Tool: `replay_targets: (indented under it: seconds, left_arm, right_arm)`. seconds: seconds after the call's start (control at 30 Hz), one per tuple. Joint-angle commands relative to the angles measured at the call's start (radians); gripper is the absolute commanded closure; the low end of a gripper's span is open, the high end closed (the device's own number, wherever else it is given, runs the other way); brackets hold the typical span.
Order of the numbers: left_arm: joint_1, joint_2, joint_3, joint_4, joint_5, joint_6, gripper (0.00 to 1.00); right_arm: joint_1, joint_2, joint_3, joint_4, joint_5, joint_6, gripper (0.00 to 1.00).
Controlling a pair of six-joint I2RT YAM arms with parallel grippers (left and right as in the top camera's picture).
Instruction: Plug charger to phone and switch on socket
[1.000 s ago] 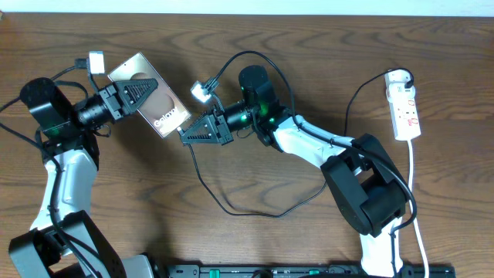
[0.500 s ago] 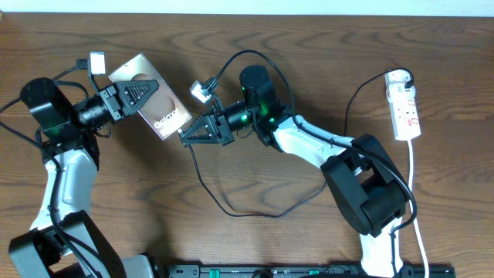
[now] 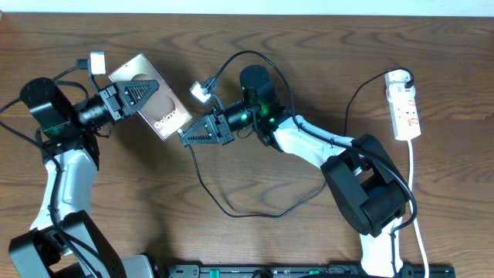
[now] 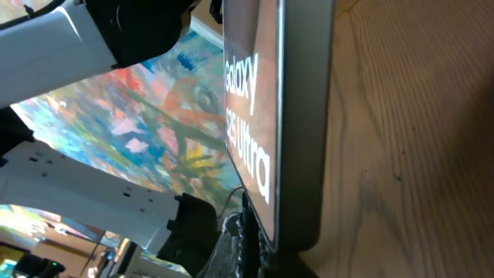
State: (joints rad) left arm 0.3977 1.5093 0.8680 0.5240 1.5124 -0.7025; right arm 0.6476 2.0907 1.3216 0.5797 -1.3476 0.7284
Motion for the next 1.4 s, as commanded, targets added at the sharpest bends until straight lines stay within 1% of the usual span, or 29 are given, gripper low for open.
replay_targets:
  seconds: [0.0, 0.43, 0.8, 1.37]
  left_arm:
    - [-0.011, -0.011, 0.001, 0.0, 0.061, 0.009, 0.92]
    - [-0.013, -0.011, 0.001, 0.0, 0.061, 0.009, 0.93]
    - [-0.05, -0.011, 0.001, 0.001, 0.061, 0.01, 0.92]
    - [-0.05, -0.011, 0.001, 0.0, 0.061, 0.01, 0.93]
  right_arm:
    - [0.0, -0.015, 0.018, 0.011, 0.039, 0.042, 0.99]
    - [-0.001, -0.015, 0.018, 0.011, 0.04, 0.041, 0.99]
    - [-0.003, -0.015, 0.018, 0.012, 0.028, 0.041, 0.99]
    - [-0.049, -0.015, 0.018, 0.011, -0.003, 0.034, 0.99]
